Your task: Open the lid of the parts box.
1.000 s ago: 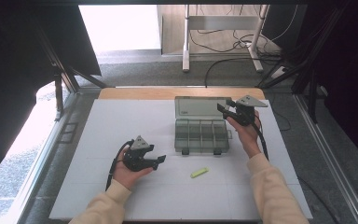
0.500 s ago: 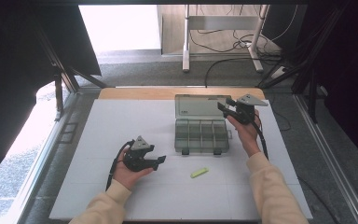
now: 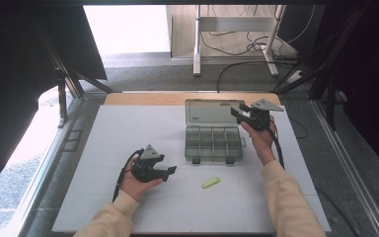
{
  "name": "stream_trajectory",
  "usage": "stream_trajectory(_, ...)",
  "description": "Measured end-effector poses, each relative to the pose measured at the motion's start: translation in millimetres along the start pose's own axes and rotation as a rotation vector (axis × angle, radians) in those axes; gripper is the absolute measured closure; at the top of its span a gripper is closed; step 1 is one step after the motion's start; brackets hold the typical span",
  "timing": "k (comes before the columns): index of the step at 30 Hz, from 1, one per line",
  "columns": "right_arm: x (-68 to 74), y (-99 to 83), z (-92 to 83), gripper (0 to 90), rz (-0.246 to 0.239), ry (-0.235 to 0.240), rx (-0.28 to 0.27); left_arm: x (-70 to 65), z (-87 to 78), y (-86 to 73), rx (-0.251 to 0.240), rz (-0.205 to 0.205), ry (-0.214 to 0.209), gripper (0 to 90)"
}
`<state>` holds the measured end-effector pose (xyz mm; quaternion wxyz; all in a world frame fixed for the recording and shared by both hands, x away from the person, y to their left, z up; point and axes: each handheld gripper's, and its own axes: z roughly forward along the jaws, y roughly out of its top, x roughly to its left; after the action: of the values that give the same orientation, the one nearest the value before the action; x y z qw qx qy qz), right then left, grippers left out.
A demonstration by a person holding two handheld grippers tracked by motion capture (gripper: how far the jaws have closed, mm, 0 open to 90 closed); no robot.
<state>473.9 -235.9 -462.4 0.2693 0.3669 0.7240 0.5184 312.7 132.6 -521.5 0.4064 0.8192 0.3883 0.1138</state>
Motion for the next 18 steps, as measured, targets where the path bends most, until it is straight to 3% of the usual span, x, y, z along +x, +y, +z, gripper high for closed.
stream_trajectory(18,-5.1,-1.7,2.2,54.5,0.021,-0.021,0.013,-2.6,6.9,-1.7,0.039,0.017,-0.009,31.1)
